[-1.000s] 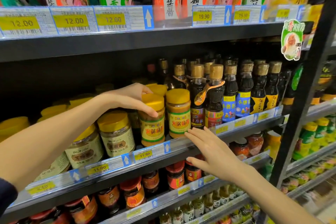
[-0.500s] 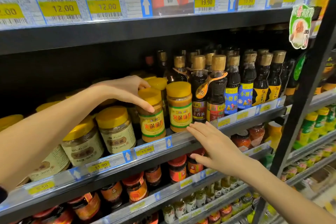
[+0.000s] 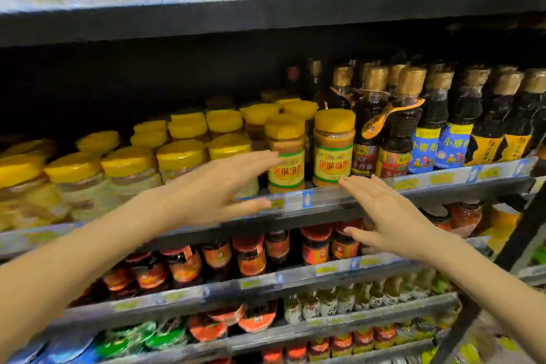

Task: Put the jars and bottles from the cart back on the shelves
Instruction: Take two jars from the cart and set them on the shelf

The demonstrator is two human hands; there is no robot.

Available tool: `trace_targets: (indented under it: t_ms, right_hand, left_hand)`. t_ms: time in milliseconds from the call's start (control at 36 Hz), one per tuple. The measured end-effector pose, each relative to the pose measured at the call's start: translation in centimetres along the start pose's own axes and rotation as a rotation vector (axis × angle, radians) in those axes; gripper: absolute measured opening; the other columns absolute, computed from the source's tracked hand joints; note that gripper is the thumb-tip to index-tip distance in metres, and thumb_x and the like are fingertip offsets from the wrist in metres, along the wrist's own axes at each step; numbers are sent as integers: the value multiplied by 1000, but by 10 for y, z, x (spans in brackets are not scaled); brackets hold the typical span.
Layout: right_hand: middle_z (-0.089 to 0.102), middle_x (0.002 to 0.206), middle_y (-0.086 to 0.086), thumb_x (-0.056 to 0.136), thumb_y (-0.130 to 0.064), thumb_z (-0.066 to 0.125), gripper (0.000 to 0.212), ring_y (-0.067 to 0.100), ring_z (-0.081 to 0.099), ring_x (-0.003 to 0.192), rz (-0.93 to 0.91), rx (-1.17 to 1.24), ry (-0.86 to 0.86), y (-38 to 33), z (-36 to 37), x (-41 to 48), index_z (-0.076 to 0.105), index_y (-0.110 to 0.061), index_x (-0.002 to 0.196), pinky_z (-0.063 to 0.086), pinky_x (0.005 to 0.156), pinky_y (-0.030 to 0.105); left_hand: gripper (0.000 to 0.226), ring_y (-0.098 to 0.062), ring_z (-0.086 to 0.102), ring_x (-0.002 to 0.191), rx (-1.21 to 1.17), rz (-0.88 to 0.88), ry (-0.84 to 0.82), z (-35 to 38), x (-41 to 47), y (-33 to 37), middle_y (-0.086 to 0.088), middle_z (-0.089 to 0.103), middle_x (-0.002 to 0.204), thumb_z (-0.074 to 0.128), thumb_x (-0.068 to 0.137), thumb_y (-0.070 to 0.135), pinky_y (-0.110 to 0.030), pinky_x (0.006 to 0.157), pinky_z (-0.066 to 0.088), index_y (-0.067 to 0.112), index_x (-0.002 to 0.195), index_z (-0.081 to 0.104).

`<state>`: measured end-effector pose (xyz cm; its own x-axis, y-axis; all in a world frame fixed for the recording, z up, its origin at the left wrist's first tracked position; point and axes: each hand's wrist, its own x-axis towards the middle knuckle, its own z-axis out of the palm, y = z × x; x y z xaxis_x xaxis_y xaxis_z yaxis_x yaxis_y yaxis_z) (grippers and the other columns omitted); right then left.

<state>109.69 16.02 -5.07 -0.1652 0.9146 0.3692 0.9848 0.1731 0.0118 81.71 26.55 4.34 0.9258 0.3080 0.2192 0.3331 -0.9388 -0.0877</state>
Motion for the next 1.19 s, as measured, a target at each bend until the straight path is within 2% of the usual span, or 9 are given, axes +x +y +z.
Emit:
trace_targets:
  t_ms: [194,417,500,611,694,806,917,1028,1194]
  right_hand:
    - [51,138,10,77,-44,61,73,26,50,127,-221,-12,-13,7,-7,7,41,-8,138,22,109,45]
    - [54,134,10,74,-31,63,67,25,54,122,-583,36,-50,-51,-3,28,46,-6,134,35,104,50]
    - [55,133,10,77,-34,57,65,25,56,120,-687,51,-51,-89,6,44,42,-8,135,43,99,52]
    - [60,128,10,72,-38,60,69,26,61,115,-796,89,-124,-155,19,65,42,-10,133,45,95,52]
    - [53,136,8,77,-40,60,68,23,53,124,-894,177,-171,-220,31,78,44,-10,137,25,107,44]
    - [50,138,6,83,-46,47,66,21,49,127,-1006,269,-227,-320,48,93,42,-12,139,29,112,40]
    - [29,151,-6,90,-39,54,67,11,28,139,-1133,288,-306,-429,54,103,23,-20,147,15,113,20]
    - [29,152,-6,91,-43,51,69,10,26,139,-1223,266,-346,-530,56,109,19,-23,148,21,111,21]
    - [26,154,-5,89,-43,53,72,12,25,141,-1338,244,-403,-654,61,113,18,-24,149,24,112,25]
  left_hand:
    - [69,2,16,138,-4,-272,-43,28,-56,34,15,15,153,29,87,56,-8,109,9,26,148,17]
    - [85,-8,11,145,82,-614,-236,35,-146,64,8,8,157,7,77,69,-14,109,2,25,149,8]
    - [80,-8,9,145,97,-751,-295,30,-191,73,7,6,158,12,80,64,-13,107,2,24,150,6]
    - [66,-11,13,144,89,-918,-329,23,-260,87,5,11,158,38,95,47,-24,116,14,23,150,10]
    - [68,-13,16,144,91,-1057,-352,18,-320,98,1,14,157,39,92,47,-27,117,18,21,149,13]
    - [71,-14,21,143,86,-1225,-348,8,-400,114,1,18,156,38,89,51,-26,114,19,21,150,14]
    - [69,-13,25,140,66,-1410,-353,-7,-478,128,2,25,154,48,92,41,-24,112,21,21,149,16]
    - [65,-15,37,133,72,-1606,-290,-25,-556,141,1,38,147,53,89,37,-27,106,33,21,146,26]
    - [70,-16,36,134,44,-1822,-322,-43,-654,158,-2,36,149,53,89,44,-27,107,30,18,147,24]
